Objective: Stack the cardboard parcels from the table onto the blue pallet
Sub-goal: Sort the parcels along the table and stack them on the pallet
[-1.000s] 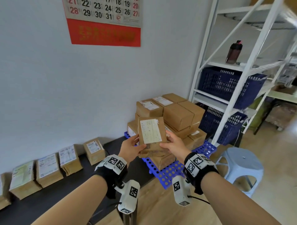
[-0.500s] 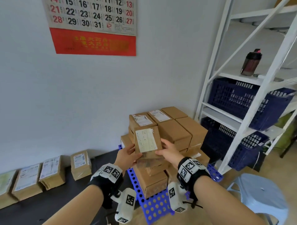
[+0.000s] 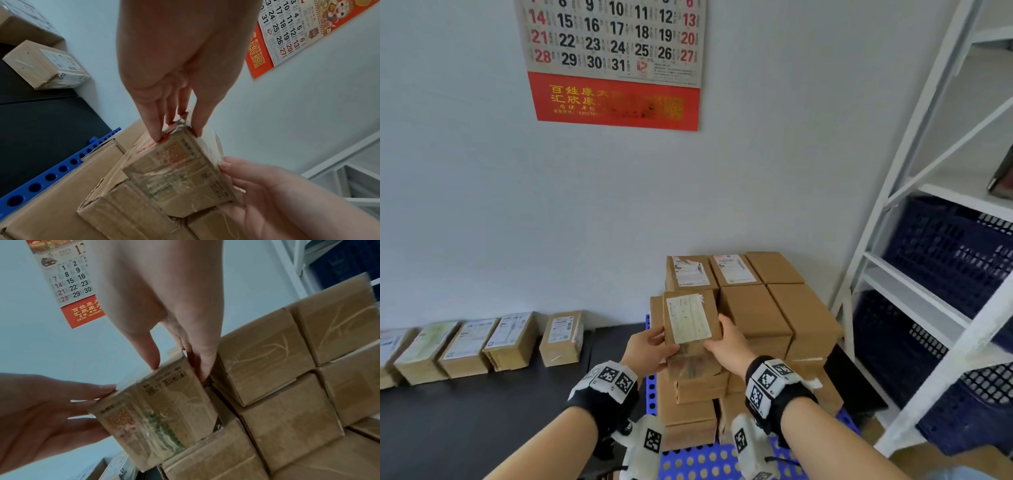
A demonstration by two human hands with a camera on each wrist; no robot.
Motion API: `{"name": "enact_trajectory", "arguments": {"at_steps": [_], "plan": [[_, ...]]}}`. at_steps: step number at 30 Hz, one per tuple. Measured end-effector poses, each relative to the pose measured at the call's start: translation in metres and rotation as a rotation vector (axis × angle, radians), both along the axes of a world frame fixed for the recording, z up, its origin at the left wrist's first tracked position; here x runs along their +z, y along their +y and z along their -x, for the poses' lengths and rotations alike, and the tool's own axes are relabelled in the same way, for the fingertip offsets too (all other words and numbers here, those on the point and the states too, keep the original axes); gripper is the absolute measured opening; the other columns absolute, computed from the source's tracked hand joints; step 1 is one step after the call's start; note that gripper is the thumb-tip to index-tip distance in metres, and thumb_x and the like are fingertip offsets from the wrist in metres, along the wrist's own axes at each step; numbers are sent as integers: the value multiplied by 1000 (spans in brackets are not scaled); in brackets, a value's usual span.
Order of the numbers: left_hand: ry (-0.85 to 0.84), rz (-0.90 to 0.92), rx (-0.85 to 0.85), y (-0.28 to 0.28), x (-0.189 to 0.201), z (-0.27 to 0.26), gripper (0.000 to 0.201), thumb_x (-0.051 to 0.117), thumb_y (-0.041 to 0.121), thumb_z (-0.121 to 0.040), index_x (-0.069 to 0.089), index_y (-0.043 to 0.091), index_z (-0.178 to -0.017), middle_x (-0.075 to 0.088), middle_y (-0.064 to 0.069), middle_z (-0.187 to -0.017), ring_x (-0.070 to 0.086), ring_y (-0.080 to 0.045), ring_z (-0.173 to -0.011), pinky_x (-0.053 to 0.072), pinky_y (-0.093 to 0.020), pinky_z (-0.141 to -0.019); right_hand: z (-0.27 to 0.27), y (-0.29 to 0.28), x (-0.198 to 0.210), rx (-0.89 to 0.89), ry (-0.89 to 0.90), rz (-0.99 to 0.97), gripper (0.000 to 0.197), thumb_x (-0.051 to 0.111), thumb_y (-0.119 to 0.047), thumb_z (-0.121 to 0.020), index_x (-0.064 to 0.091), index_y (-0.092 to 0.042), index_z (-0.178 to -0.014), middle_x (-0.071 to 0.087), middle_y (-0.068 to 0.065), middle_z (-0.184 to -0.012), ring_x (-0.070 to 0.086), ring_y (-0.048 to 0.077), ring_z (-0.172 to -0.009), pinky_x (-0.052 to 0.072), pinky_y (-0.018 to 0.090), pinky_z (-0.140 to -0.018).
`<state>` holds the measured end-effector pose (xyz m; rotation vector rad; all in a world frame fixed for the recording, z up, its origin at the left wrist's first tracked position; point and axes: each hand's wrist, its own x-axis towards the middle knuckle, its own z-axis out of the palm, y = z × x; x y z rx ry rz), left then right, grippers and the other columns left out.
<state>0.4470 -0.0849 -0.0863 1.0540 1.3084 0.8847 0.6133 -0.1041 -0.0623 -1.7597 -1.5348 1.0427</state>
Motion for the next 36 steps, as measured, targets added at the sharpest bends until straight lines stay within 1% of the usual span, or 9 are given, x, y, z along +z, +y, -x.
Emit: {"name": "enact_trajectory", "arguments": {"at_steps": [6, 10, 12, 14, 17, 21, 28, 33, 36], "plan": [[27, 24, 4, 1, 1, -15, 40, 63, 0, -85, 55, 7, -124, 67, 1, -86, 65, -14, -77, 57, -22, -56, -10, -7, 19, 89, -95, -49, 46, 47, -13, -97, 35, -11, -142, 42, 6, -145, 42, 21, -131, 37, 23, -96], [112, -9, -22, 5, -1, -16, 44, 67, 15, -85, 54, 14, -127, 66, 7, -90, 66, -16, -86, 57, -38, -82, -15, 0, 20, 123, -142, -107, 51, 47, -7, -96, 33, -15, -145, 39, 3, -148, 38, 18, -135, 31, 12, -90], [176, -53, -73, 5, -4, -16, 54, 72, 22, -81, 50, 22, -130, 63, 13, -94, 65, -15, -90, 54, -43, -88, -20, 7, 19, 129, -170, -127, 55, 48, -8, -96, 30, -18, -147, 33, 1, -152, 39, 19, -134, 32, 13, -91], [200, -72, -121, 4, -5, -17, 60, 72, 23, -80, 45, 26, -133, 62, 15, -97, 64, -10, -87, 54, -39, -84, -29, 15, 14, 115, -208, -123, 58, 49, -12, -96, 26, -20, -148, 27, 0, -155, 38, 20, -135, 37, 22, -99], [187, -46, -127, 7, -10, -19, 66, 72, 25, -80, 40, 28, -138, 63, 8, -113, 66, -10, -87, 53, -40, -84, -44, 23, 5, 90, -282, -101, 61, 52, -19, -95, 24, -19, -149, 19, 1, -158, 19, 19, -145, 21, 31, -115], [135, -26, -120, 14, -12, -23, 67, 73, 26, -79, 40, 31, -137, 61, 7, -124, 67, -13, -92, 51, -46, -91, -56, 31, -3, 25, -353, -16, 67, 54, -33, -93, 22, -18, -150, 13, 3, -159, 10, 20, -147, 14, 39, -119], [54, 4, -104, 22, -14, -29, 65, 73, 19, -79, 43, 28, -136, 63, 4, -121, 68, -17, -96, 53, -46, -90, -60, 36, -7, 44, -408, 14, 65, 52, -39, -93, 27, -17, -149, 6, 4, -160, 7, 22, -147, 13, 39, -119], [68, -4, -100, 24, -16, -31, 59, 72, 19, -79, 46, 30, -131, 65, 8, -107, 69, -18, -92, 53, -48, -90, -62, 36, -10, 56, -412, 8, 63, 50, -40, -94, 26, -18, -149, 5, 4, -160, 5, 22, -147, 11, 39, -120], [57, 6, -100, 23, -14, -32, 62, 72, 19, -79, 45, 30, -133, 65, 6, -111, 69, -17, -91, 54, -47, -89, -62, 35, -11, 57, -419, 4, 63, 49, -40, -95, 26, -19, -149, 5, 4, -160, 4, 22, -147, 10, 39, -120]]}}
